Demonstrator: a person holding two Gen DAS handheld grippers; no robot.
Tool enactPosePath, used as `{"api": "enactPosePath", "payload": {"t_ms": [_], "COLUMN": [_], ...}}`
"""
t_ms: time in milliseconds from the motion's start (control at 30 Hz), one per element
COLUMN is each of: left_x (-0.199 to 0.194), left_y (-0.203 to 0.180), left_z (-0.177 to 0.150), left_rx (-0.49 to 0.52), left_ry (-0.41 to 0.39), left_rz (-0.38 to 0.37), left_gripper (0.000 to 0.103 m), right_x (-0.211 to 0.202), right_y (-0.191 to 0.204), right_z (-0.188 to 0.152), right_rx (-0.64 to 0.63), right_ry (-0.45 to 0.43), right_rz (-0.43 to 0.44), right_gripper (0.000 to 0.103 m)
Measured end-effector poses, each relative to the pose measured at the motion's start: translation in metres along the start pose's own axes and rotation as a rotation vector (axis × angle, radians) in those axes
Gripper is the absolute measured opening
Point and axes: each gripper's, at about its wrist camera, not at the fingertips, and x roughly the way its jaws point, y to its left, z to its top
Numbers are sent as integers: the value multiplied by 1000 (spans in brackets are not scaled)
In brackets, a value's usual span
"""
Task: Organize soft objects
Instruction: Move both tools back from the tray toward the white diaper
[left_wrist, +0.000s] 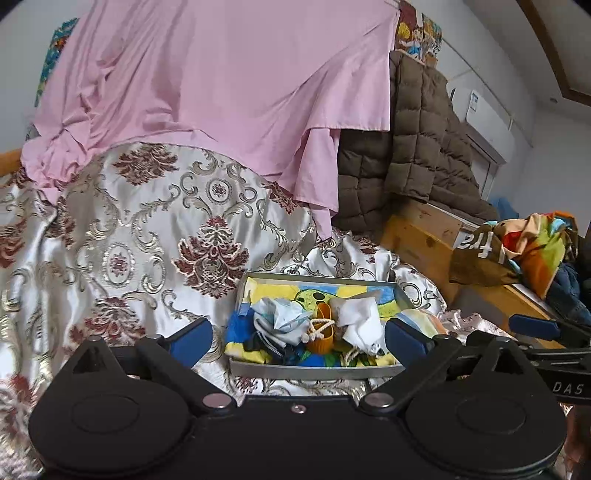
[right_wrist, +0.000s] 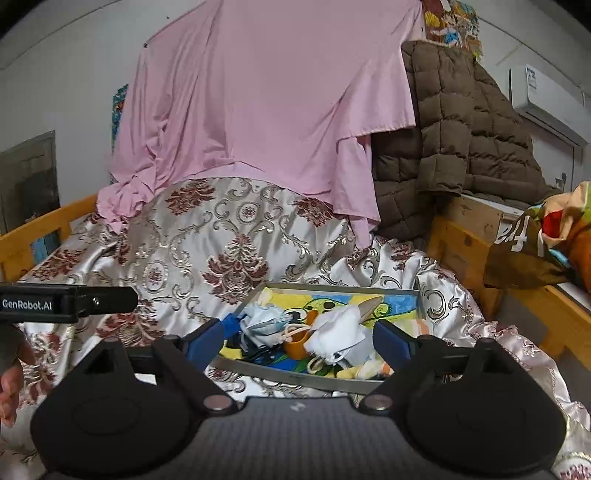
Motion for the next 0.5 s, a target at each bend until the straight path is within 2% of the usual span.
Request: {"api": "enactPosePath", "payload": {"t_ms": [500], "left_x": [-90], "left_y": [-13], "left_z": [-34], "left_rx": [23], "left_ry": [-86], "left_rz": [6], "left_gripper": [102], "right_x": [-88], "right_y": [31], "right_z": [-27], "right_rx": [12], "right_ry": [-100], "right_rz": [-3], "right_gripper": [99]}}
